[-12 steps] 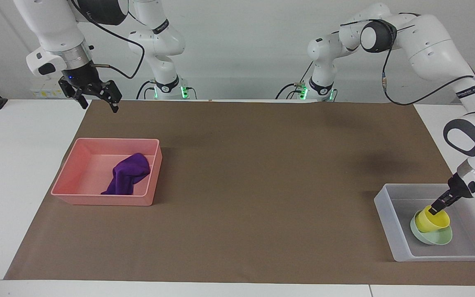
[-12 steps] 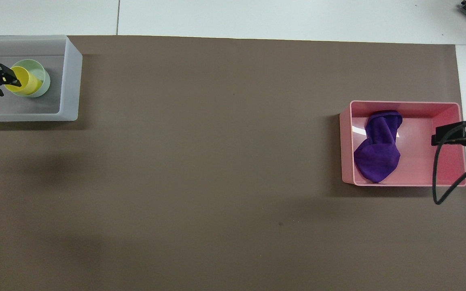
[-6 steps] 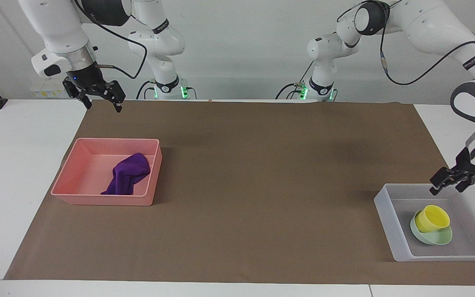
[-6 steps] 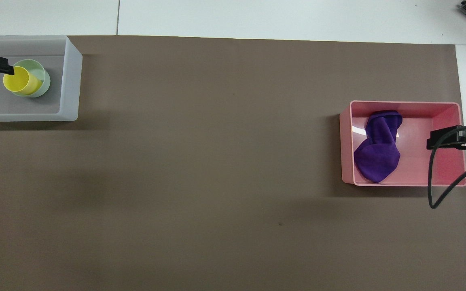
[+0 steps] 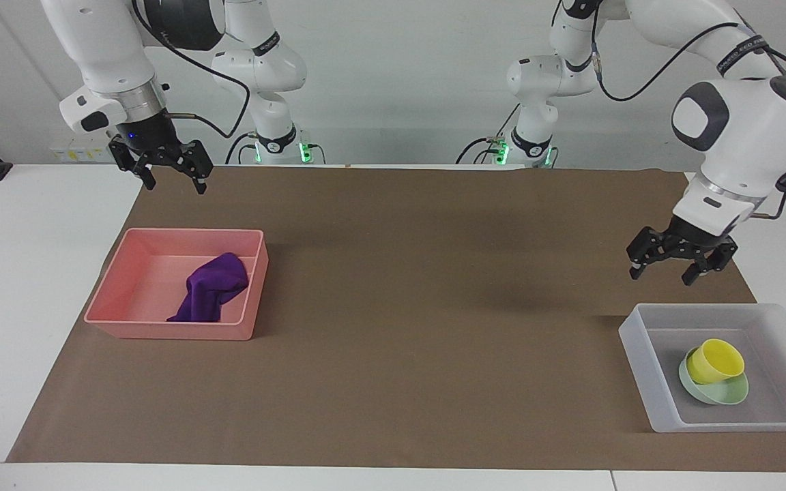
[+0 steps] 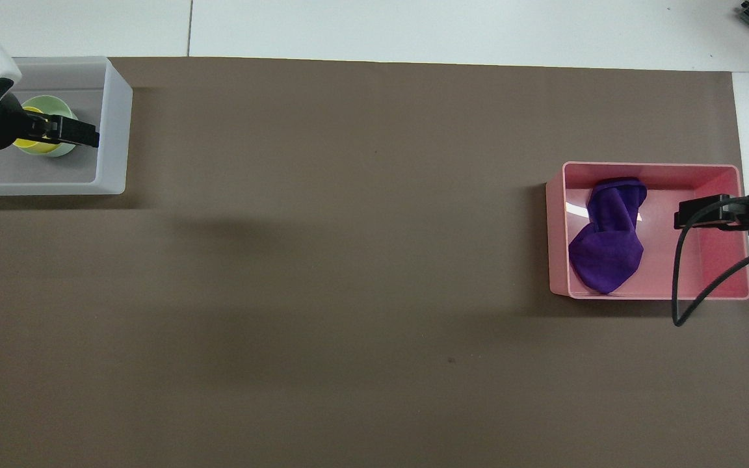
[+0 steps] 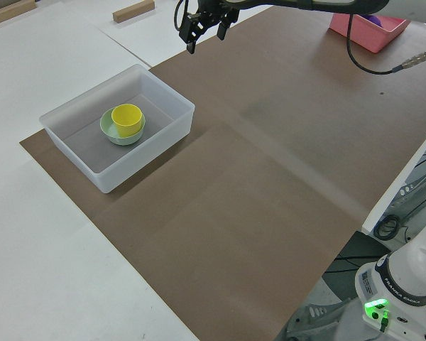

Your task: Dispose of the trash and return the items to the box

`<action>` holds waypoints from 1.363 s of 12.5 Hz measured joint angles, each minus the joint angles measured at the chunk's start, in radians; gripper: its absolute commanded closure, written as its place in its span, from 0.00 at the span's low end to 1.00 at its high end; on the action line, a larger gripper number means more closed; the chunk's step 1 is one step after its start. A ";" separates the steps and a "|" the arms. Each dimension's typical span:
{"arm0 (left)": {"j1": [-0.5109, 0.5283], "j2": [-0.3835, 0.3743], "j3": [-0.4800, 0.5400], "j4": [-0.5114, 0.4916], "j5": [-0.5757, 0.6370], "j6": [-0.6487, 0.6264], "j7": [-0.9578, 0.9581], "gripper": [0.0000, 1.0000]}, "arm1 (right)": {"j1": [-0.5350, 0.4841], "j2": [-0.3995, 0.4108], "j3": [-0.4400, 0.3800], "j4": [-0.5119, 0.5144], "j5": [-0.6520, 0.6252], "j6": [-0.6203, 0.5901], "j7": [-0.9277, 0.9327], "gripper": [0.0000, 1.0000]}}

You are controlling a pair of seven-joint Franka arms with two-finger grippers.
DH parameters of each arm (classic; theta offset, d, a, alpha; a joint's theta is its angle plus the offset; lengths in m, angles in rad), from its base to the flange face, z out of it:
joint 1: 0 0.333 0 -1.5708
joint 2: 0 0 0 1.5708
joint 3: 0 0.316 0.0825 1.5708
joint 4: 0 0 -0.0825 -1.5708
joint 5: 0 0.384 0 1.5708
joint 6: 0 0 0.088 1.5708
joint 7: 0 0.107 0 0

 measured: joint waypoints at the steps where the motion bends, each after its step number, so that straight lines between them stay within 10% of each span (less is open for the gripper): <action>1: -0.022 -0.047 0.000 -0.034 0.000 -0.011 -0.013 0.00 | 0.001 -0.001 0.001 0.000 0.000 0.000 -0.001 0.00; 5: -0.086 -0.162 -0.001 -0.073 0.033 -0.139 -0.065 0.00 | 0.003 -0.012 0.027 0.014 0.000 -0.054 -0.002 0.00; 10: -0.084 -0.132 0.012 0.085 0.045 -0.332 -0.066 0.00 | 0.001 -0.014 0.027 0.015 0.000 -0.058 -0.002 0.00; 17: -0.084 -0.132 0.012 0.060 0.045 -0.369 -0.102 0.00 | -0.005 -0.014 0.027 0.013 0.000 -0.057 -0.002 0.00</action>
